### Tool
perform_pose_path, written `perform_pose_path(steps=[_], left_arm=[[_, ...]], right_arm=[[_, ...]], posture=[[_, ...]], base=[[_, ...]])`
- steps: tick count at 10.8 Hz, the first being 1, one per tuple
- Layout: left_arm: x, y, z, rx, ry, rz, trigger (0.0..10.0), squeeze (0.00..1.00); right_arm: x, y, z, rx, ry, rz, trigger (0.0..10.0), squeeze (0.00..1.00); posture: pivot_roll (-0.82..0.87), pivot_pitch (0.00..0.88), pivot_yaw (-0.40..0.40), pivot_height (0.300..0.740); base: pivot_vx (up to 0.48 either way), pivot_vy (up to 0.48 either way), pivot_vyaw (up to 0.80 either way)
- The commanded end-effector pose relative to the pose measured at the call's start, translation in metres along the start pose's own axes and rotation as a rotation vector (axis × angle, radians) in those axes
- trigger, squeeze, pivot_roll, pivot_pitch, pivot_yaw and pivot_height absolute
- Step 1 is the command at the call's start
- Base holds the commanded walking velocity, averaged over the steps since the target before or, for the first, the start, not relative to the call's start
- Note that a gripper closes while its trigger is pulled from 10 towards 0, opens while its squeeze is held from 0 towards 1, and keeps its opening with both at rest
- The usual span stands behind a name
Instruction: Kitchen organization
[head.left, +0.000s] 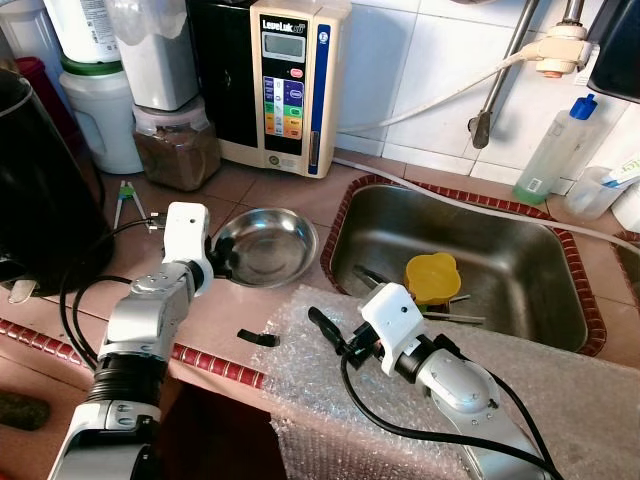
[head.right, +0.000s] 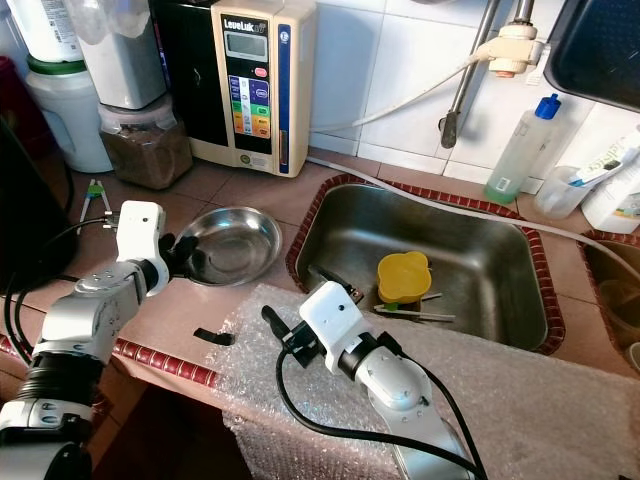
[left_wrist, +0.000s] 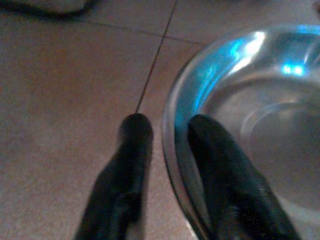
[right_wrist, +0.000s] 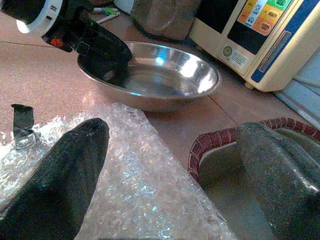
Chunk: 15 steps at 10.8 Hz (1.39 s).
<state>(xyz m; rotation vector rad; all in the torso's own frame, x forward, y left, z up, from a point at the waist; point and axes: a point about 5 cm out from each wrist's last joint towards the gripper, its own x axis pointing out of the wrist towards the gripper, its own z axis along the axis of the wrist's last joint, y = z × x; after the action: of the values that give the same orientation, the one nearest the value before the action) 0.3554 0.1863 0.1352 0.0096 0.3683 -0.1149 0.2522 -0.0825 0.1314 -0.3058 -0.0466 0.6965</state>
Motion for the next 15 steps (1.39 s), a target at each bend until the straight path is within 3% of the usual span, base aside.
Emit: perform_pose_path(steps=[1, 4, 10, 11, 12, 14, 15], left_arm=[[0.001, 0.0, 0.0, -0.002, 0.019, -0.009, 0.0, 0.0], [0.0, -0.003, -0.002, -0.017, 0.035, -0.031, 0.0, 0.0], [-0.001, 0.004, 0.009, -0.114, -0.075, 0.073, 0.0, 0.0], [-0.001, 0.002, 0.013, -0.153, -0.116, 0.073, 0.0, 0.0], [-0.003, -0.003, 0.023, -0.186, -0.216, 0.05, 0.0, 0.0], [-0.012, -0.032, 0.04, -0.143, -0.397, -0.1, 0.0, 0.0], [-0.023, -0.056, 0.046, -0.081, -0.495, -0.22, 0.0, 0.0]], right_arm=[[0.001, -0.004, 0.002, -0.02, -0.006, -0.004, 10.0, 0.83], [0.002, -0.006, 0.0, -0.033, -0.001, -0.005, 10.0, 0.83], [0.004, -0.008, -0.002, -0.009, 0.005, -0.007, 10.0, 0.84], [0.004, -0.008, -0.002, 0.002, 0.006, 0.0, 10.0, 0.68], [0.005, -0.011, -0.003, 0.01, 0.007, -0.029, 10.0, 0.0], [0.007, -0.028, -0.002, 0.067, -0.012, -0.146, 10.0, 0.0], [0.01, -0.039, -0.001, 0.087, -0.024, -0.216, 10.0, 0.0]], posture=[[0.15, 0.0, -0.032, 0.74], [0.15, 0.0, -0.034, 0.74], [0.16, 0.0, -0.042, 0.74], [0.16, 0.0, -0.043, 0.74], [0.16, 0.0, -0.045, 0.74], [0.16, 0.0, -0.053, 0.74], [0.16, 0.0, -0.055, 0.74]], base=[[0.0, 0.0, 0.0], [0.0, 0.0, 0.0], [0.0, 0.0, 0.0], [0.0, 0.0, 0.0], [0.0, 0.0, 0.0], [0.0, 0.0, 0.0], [0.0, 0.0, 0.0]])
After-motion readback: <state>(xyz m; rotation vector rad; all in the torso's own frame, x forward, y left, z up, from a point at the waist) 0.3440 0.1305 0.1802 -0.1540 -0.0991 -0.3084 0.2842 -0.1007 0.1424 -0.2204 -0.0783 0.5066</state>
